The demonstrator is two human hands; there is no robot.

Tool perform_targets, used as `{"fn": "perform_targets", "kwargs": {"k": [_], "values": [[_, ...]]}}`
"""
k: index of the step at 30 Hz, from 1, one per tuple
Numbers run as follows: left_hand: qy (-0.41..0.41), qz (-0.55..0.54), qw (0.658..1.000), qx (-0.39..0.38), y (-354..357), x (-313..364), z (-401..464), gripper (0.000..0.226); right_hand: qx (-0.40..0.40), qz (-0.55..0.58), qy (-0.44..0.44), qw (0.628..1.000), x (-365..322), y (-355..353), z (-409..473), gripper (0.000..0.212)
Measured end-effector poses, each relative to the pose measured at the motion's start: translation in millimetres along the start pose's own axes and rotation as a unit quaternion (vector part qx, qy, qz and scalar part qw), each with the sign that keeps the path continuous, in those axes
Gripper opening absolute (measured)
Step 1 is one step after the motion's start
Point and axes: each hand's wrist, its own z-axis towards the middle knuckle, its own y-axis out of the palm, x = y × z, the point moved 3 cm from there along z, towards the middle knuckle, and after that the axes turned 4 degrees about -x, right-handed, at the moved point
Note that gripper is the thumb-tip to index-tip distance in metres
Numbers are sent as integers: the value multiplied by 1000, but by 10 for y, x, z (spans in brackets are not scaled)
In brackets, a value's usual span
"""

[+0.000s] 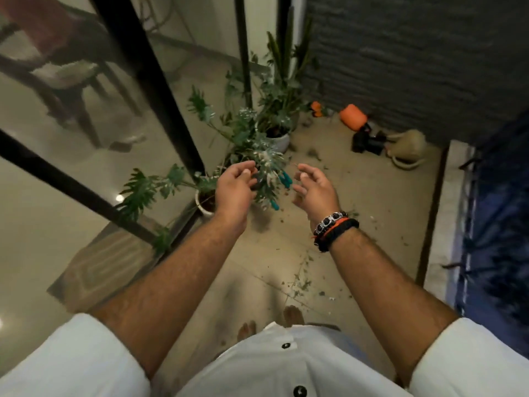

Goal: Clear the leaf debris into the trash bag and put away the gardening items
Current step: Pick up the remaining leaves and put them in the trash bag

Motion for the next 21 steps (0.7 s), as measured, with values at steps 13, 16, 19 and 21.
{"fn": "perform_targets", "kwargs": {"k": [13, 16, 19, 21], "values": [[9, 72, 987, -144, 954, 33, 120, 29, 173, 78, -18, 982, -123, -904, -143, 23], [2, 69, 985, -158, 1320, 8, 172, 27, 194, 73, -20, 978, -189, -1235, -84, 24], [-5, 73, 982, -173, 1620, -77, 214, 26, 212, 68, -18, 975, -234, -1542, -2, 26], [-17, 76, 982, -172, 1801, -199, 242, 26, 220, 66, -7, 973, -221, -1752, 45, 25]]}}
